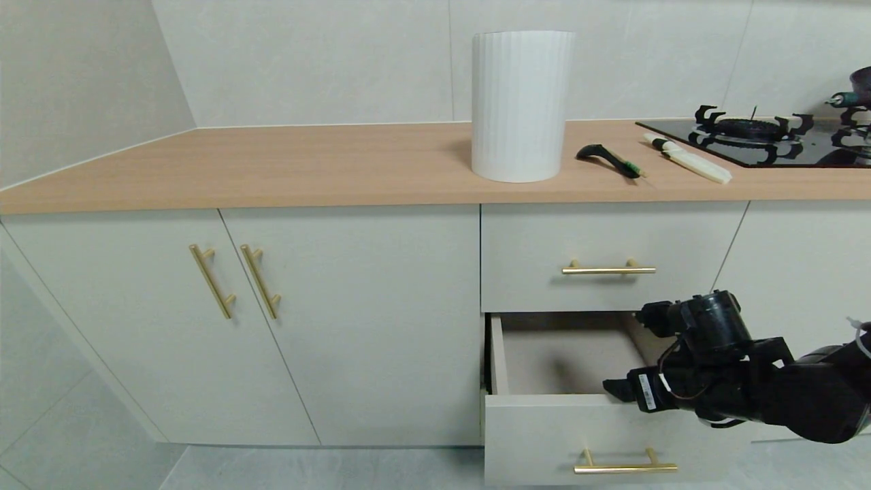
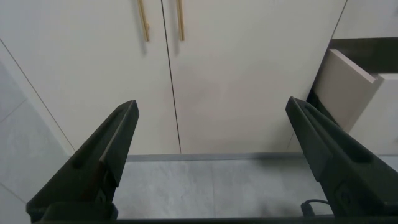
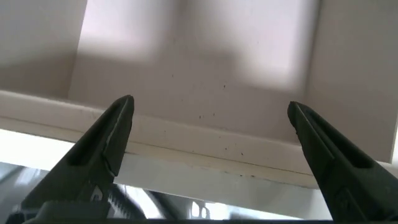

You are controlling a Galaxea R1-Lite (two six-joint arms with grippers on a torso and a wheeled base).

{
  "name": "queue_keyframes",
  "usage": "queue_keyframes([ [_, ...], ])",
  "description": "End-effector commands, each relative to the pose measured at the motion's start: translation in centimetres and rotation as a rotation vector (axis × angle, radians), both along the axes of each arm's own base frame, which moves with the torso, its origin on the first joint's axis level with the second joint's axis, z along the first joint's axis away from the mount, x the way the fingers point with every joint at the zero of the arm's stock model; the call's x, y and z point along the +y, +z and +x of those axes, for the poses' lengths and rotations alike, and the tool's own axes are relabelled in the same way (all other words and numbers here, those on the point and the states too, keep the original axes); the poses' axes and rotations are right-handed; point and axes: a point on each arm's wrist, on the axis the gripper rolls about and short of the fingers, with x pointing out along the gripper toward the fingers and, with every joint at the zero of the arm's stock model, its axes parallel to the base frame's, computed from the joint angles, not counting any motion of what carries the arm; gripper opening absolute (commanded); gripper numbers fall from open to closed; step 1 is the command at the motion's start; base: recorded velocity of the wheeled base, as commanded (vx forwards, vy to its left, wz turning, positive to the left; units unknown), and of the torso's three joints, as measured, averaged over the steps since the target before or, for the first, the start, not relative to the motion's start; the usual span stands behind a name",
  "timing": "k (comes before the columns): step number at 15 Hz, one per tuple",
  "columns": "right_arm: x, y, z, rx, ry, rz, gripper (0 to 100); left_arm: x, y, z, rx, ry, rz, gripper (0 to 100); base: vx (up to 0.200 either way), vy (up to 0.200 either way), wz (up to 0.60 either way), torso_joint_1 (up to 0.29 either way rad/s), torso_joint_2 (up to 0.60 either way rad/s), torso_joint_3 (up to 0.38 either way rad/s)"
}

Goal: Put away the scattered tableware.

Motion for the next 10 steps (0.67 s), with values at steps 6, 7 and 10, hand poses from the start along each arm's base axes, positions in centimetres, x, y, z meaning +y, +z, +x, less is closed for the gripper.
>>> queue_keyframes([
  [6,-0.1,1.7,-2.4,0.096,0.094,-0.068,100,0.0,0.0,0.0,0.001,0.0,0.0,100,0.0,0.0,0.0,0.0,0.0,0.0],
  [7,-0.1,1.6,-2.7,0.122,0.11,-0.087,100,0.0,0.0,0.0,0.001,0.0,0.0,100,0.0,0.0,0.0,0.0,0.0,0.0],
  [10,-0.2,1.8,-4.0,0.19,0.167,-0.146,100,0.0,0.0,0.0,0.001,0.0,0.0,100,0.0,0.0,0.0,0.0,0.0,0.0],
])
